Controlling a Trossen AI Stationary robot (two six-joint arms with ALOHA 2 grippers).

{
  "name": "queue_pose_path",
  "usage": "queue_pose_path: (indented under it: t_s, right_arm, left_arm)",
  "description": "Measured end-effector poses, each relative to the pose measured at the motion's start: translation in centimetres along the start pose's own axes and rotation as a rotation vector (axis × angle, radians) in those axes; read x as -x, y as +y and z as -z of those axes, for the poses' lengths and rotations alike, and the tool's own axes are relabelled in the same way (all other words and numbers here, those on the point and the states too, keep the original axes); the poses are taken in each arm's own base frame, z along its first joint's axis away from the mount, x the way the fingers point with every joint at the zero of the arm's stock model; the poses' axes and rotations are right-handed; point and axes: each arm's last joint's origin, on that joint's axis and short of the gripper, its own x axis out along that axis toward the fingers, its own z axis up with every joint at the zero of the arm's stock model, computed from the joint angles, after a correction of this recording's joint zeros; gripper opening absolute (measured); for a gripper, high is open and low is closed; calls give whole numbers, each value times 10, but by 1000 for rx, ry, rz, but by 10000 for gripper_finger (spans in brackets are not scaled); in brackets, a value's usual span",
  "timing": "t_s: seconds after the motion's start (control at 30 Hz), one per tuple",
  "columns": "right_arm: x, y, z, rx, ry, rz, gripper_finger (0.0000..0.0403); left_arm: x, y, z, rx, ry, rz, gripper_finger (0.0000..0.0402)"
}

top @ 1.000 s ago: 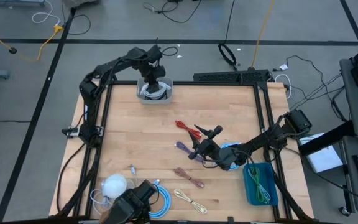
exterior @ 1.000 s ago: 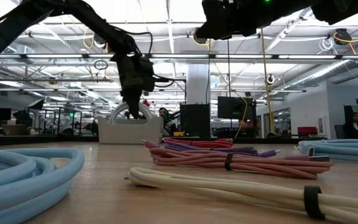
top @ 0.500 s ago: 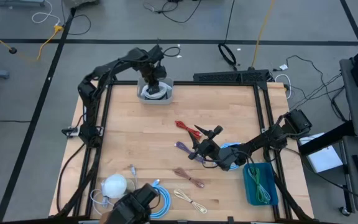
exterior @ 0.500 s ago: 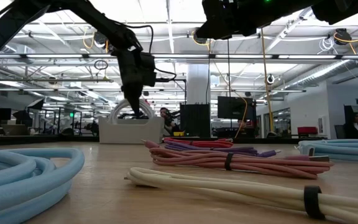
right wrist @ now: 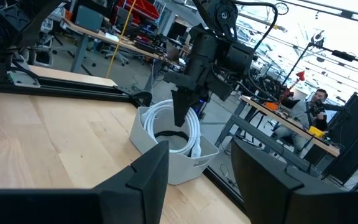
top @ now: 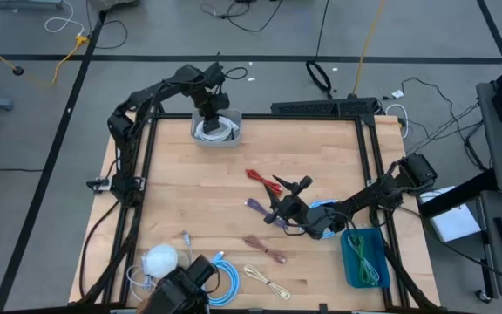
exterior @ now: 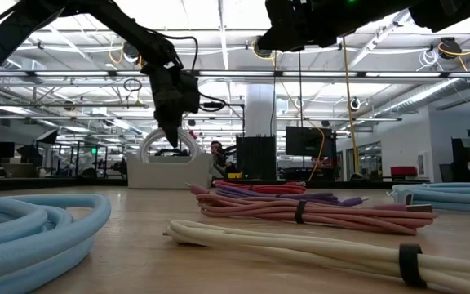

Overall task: Pick & Place USB Port
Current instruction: Put the white HDMI cable into the gray bin

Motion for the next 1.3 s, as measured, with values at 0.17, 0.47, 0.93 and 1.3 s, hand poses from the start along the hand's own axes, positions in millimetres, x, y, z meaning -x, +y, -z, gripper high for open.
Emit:
queue_pose_path:
  t_s: [0.17, 0.47, 0.93, 1.3]
  right_arm:
    - [0, 0, 0, -3, -1, 1, 167]
    - [0, 0, 0, -3, -1, 0, 167]
    - [0, 0, 0, -8, 0, 0, 165]
    - [0, 0, 0, -17, -2, -4, 165]
  left_arm:
    - [-1, 2, -5, 7, -7, -84, 31]
    - [-1, 8, -13, 53, -22, -250, 159]
    - [4, 10, -12, 66, 19, -366, 136]
    - [51, -8, -14, 39, -128, -518, 81]
